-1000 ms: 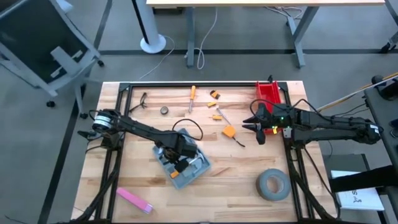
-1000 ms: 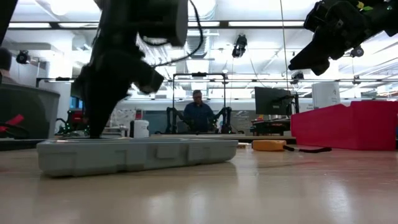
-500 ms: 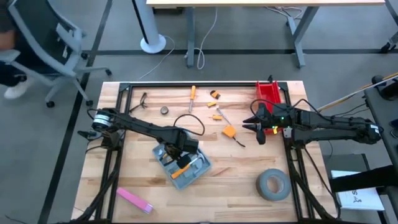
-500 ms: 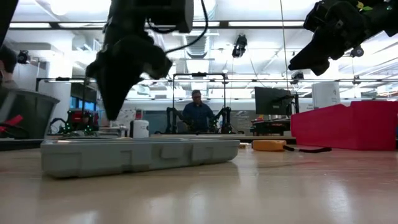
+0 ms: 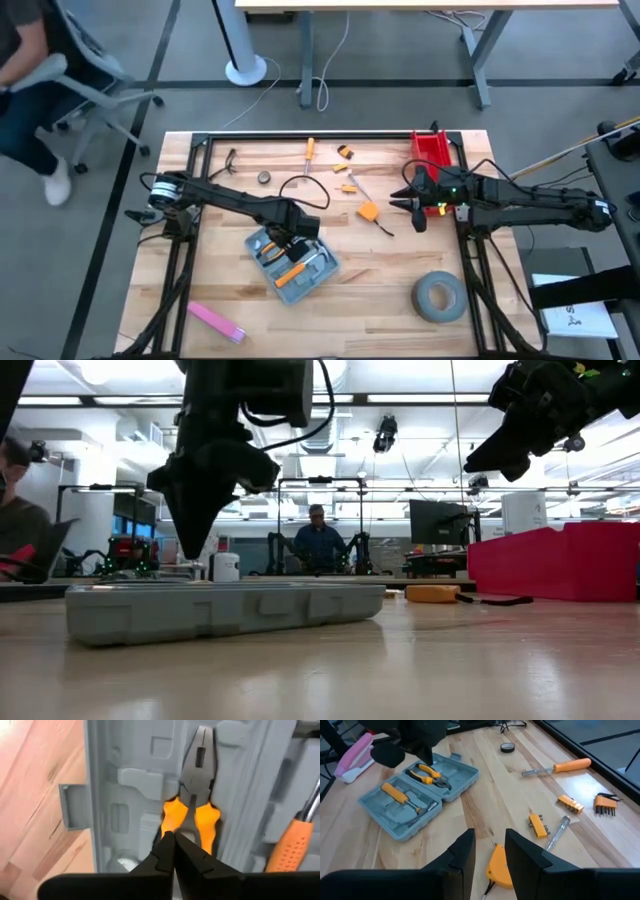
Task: Prefit tool cases
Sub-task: Put the yellow pliers into the gray pre-fit tool case
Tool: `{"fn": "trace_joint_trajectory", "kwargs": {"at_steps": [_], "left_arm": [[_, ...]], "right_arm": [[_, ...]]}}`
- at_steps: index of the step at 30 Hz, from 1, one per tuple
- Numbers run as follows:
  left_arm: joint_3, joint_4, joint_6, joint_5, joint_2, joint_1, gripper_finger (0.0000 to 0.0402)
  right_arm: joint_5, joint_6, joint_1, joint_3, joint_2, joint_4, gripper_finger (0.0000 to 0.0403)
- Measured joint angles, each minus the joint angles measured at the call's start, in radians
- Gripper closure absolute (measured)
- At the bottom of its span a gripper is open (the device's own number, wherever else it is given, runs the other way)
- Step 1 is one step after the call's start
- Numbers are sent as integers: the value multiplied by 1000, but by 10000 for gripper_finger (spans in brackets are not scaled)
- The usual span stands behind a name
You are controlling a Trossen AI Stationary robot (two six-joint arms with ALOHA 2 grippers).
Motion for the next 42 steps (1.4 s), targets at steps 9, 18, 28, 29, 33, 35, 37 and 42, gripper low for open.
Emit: {"fn": "trace_joint_trajectory", "kwargs": {"at_steps": [9,18,28,29,33,35,37,42], "left_arm": [[-14,60,138,1,3,10,308],[-100,76,156,2,3,19,258],[-148,150,191,2,1,21,292],[-152,153,192,1,1,21,296],[-150,148,189,5,0,21,308],[-129,122,185,7,0,21,313],[-103,109,179,7,-2,22,316],[-32,57,178,7,-4,22,317]], "right_arm": [[0,1,0,0,0,0,316],[0,2,0,0,0,-1,304],[0,2,0,0,0,0,320],[0,2,0,0,0,-1,321],[0,2,0,0,0,-2,322],[0,2,0,0,0,-2,319],[0,2,0,0,0,-1,315],[-1,10,0,0,0,-1,307]]}}
